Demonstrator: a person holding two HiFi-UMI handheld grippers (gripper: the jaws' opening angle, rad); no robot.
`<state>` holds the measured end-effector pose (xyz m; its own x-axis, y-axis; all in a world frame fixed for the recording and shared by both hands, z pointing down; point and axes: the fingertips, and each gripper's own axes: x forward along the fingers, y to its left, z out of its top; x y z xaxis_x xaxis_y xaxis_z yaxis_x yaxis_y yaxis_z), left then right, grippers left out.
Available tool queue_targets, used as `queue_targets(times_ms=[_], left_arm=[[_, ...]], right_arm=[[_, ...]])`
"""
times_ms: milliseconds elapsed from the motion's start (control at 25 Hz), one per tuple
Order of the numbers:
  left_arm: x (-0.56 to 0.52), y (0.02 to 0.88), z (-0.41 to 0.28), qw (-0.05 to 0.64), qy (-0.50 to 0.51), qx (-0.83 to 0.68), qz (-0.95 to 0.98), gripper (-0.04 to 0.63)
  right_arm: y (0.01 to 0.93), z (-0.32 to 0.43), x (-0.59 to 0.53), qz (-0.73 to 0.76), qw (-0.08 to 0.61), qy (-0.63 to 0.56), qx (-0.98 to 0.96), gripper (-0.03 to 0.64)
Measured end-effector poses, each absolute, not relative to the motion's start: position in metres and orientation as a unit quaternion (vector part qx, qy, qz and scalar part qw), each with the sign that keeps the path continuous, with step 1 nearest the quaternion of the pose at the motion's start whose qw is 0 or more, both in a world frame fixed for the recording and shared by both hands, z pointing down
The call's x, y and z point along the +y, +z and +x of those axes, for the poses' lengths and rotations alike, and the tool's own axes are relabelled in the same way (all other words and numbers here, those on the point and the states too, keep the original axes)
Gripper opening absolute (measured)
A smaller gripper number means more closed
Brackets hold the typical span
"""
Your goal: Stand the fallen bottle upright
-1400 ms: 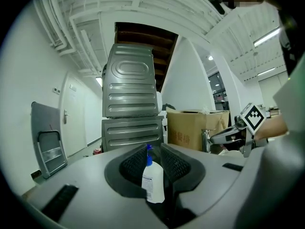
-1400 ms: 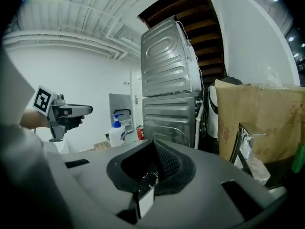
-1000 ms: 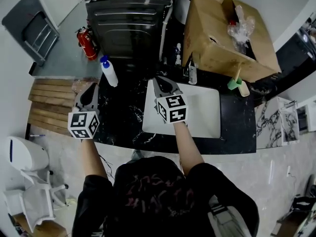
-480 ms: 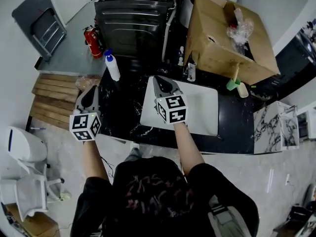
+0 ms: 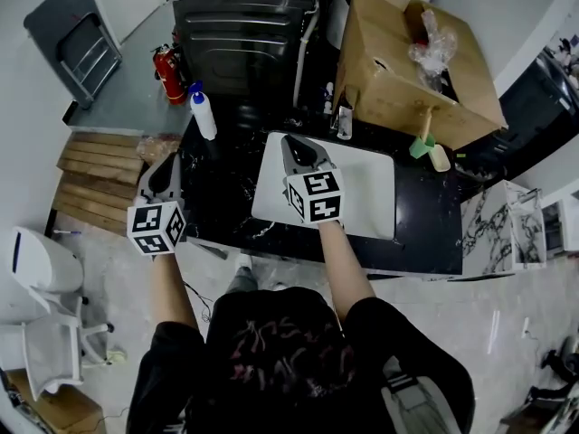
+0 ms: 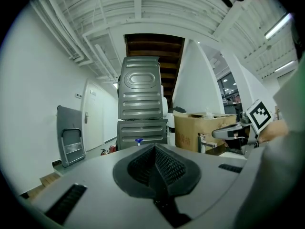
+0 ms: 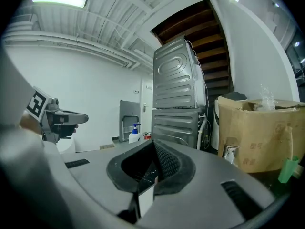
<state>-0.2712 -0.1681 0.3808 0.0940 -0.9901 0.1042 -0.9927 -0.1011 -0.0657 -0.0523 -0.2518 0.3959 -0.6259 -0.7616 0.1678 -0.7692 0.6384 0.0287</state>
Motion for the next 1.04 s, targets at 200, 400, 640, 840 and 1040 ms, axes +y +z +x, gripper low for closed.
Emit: queue_targets(times_ms=[200, 400, 640, 840, 1040], left_arm=[[-0.161, 0.386, -0.269, 0.015, 0.061, -0.675, 0.735, 0.015], [-0.158, 0.382, -0.266, 0.013, 0.059, -0.675, 0.736, 0.015], [-0.154, 0.383, -0.264, 0.014, 0.061, -0.675, 0.736, 0.015], [-0.153, 0.385, -0.264, 0.016, 0.060, -0.674, 0.736, 0.015], [-0.154, 0.385, -0.262, 0.014, 0.058, -0.673, 0.737, 0.015]], right_arm=[[0.396, -0.048, -0.247, 0.425, 0.077, 0.024, -0.901, 0.009], [0.397, -0.050, -0.244, 0.419, 0.084, 0.022, -0.904, 0.009], [0.395, -0.056, -0.239, 0.409, 0.077, 0.024, -0.909, 0.009], [0.393, -0.056, -0.240, 0.411, 0.071, 0.031, -0.908, 0.009], [0.395, -0.054, -0.241, 0.413, 0.068, 0.030, -0.908, 0.009]])
